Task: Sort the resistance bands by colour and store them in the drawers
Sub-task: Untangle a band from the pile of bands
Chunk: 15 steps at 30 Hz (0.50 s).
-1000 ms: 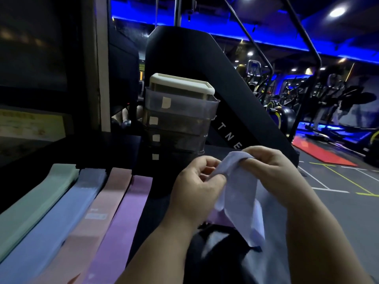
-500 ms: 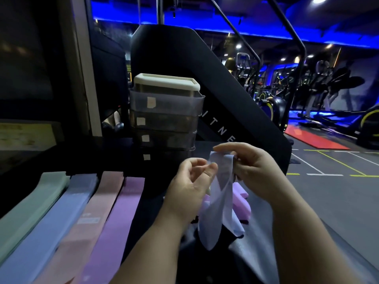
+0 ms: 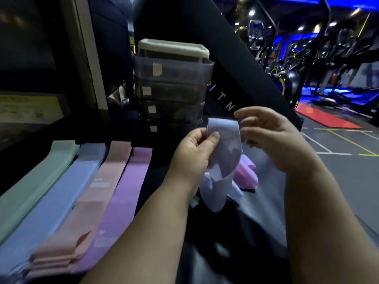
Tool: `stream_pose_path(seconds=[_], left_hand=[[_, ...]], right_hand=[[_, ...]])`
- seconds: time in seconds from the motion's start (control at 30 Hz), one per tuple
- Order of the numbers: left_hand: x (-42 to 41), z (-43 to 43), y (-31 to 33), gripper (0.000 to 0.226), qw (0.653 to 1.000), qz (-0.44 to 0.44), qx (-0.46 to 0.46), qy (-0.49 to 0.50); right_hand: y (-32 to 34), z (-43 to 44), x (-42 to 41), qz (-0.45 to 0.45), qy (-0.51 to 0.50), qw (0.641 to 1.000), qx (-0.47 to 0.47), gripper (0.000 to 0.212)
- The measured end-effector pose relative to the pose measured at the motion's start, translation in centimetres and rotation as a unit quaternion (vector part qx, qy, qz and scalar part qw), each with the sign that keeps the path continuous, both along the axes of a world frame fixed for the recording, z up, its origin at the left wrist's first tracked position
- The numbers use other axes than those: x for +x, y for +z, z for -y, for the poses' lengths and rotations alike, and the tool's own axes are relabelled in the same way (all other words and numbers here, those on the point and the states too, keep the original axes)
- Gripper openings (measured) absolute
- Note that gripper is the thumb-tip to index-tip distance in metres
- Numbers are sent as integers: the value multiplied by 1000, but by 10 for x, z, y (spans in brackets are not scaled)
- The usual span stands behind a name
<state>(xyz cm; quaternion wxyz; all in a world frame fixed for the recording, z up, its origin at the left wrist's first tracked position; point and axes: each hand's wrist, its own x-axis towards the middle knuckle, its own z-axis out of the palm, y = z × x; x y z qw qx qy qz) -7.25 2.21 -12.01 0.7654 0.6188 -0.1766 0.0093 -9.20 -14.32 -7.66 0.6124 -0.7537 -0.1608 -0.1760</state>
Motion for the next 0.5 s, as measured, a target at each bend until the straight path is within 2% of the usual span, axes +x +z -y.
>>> stream_pose_path(seconds=[0.1,0.17,0.2,0.33,0.5], left_hand=[[-1,1,1,11,1000,10,5,23],[-3,2,0,9,998,33,30,36],[-4,2,0,8,998,40,37,37],[-6,1,0,9,997,59,35,21],[-5,-1,2,7,998,54,7,10]], right_hand=[[2,1,5,-75,9,994,81,20],[-2,-3,6,-99,4,994,45,40],[-5,-7,5,-98,-3,995,11,43],[-6,-14,0,-114,21,992,-42,32],[-6,-13,-3,-127,60,990,-14,38]])
